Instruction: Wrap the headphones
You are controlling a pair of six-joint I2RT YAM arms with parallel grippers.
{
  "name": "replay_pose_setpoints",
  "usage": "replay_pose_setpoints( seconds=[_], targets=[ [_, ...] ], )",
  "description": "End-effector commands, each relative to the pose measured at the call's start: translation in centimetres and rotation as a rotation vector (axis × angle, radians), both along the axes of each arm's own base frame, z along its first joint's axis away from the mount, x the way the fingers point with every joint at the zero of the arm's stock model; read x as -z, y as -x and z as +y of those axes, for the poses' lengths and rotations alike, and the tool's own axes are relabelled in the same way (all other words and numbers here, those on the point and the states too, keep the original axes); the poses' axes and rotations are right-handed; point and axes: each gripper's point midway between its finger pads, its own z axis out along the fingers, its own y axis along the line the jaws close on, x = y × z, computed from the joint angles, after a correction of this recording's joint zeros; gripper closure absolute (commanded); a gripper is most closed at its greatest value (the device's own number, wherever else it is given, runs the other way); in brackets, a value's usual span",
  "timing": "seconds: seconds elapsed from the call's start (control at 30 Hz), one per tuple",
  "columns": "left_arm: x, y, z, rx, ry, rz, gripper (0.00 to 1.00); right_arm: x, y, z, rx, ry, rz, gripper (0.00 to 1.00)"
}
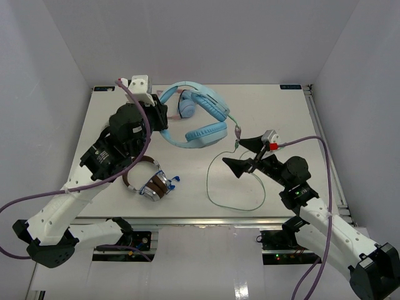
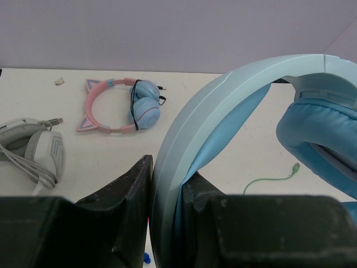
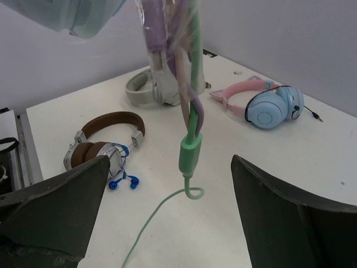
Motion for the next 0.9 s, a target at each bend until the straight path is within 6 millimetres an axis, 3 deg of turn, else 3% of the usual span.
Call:
replay_pose_setpoints(
  seconds=[0.0, 0.3, 0.5, 0.63, 0.87],
  targets=[
    [-4.4, 1.1, 0.8, -0.004, 0.146, -0.081, 1.00, -2.9, 1.8, 0.7, -0.096, -0.101, -0.150, 0.04],
    [-6.4, 2.2, -0.1, 0.076, 0.259, -0.123, 1.00, -2.0, 1.2, 1.7, -0.124, -0.101, -0.153, 0.07],
    [-8.9, 3.2, 0.1, 0.106, 0.330, -0.155, 1.00, -1.9, 0.7, 1.8, -0.109, -0.119, -0.165, 0.09],
    [-9.8, 3.9, 0.4, 0.116, 0.372, -0.164, 1.00, -2.8, 0.9, 2.0, -0.131, -0.144, -0.200, 0.11],
    [-11.8, 4.6, 0.5, 0.142, 0.432, -0.193, 1.00, -2.3, 1.4, 3.2, -0.205, -0.172, -0.190, 0.18]
  ],
)
